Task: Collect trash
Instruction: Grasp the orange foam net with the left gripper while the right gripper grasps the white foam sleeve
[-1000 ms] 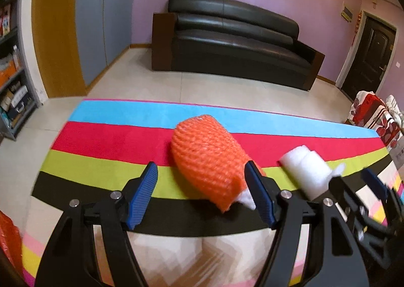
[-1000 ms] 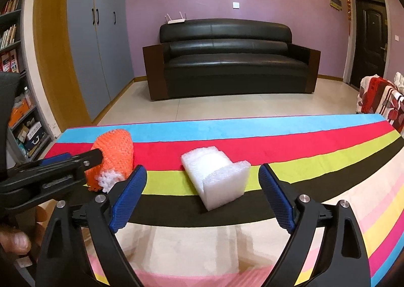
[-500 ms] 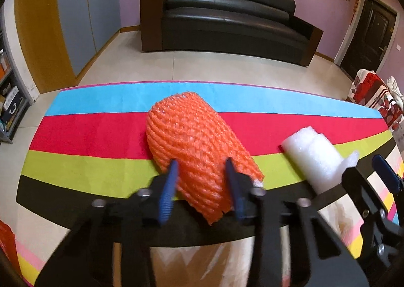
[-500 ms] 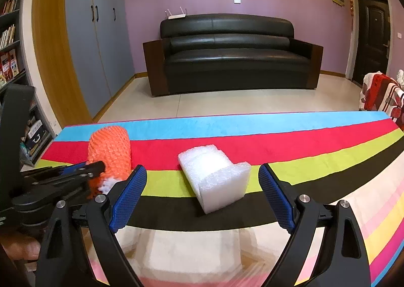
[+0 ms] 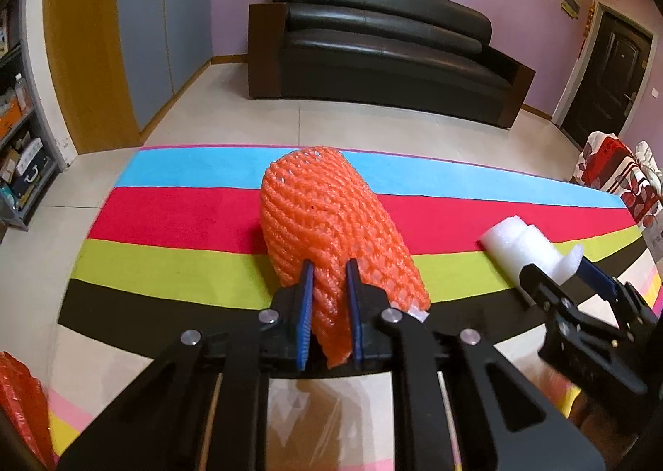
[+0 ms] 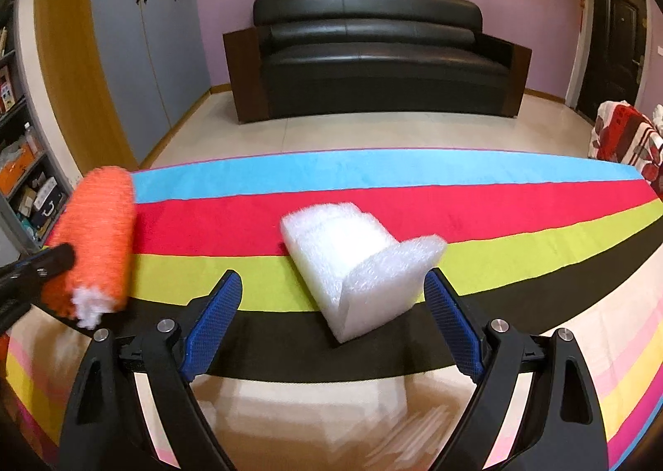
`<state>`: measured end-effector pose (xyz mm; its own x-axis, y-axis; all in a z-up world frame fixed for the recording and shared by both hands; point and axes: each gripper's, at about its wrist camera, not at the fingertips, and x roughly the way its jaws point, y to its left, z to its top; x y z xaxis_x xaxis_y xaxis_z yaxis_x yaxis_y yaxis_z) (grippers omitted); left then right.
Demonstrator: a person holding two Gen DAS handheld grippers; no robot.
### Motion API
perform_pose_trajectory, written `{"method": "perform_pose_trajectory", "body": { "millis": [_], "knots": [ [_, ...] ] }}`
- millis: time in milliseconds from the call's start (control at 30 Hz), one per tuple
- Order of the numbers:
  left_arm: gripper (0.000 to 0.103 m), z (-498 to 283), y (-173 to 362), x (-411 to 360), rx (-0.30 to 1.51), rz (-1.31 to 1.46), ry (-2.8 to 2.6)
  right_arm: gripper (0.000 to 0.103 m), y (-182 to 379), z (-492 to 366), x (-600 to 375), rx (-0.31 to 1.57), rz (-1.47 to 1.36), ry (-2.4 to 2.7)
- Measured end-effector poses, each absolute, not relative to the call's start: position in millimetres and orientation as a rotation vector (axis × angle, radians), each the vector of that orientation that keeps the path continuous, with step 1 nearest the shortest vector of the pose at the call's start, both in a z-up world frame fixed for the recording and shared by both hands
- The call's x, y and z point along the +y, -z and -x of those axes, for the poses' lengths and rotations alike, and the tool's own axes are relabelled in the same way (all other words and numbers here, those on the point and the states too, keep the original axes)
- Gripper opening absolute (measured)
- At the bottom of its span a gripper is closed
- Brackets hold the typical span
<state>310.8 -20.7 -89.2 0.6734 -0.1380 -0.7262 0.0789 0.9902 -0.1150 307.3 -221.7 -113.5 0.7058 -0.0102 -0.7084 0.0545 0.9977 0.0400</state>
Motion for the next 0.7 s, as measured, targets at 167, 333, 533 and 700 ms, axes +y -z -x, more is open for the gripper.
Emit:
{"method": "perform_pose_trajectory", "body": {
  "millis": [167,333,533,700],
  "knots": [
    [0.015,-303,85,-8,0.809,0.081,0.112,0.066,122,-318,-229,0.828,-0.058,0.02],
    [0.015,-295,83,-4,0.8,0.076,0.107,0.059,123,-313,-229,0.834,-0.076,-0.002],
    [0.015,-296,83,-10,0.795,0.089,0.105,0.084,104,-299,-222,0.736,0.006,0.013],
    [0.015,-296,87,-9,0.797,0.096,0.107,0.085,103,-322,-223,0.771,0.032,-0.032]
  ]
}}
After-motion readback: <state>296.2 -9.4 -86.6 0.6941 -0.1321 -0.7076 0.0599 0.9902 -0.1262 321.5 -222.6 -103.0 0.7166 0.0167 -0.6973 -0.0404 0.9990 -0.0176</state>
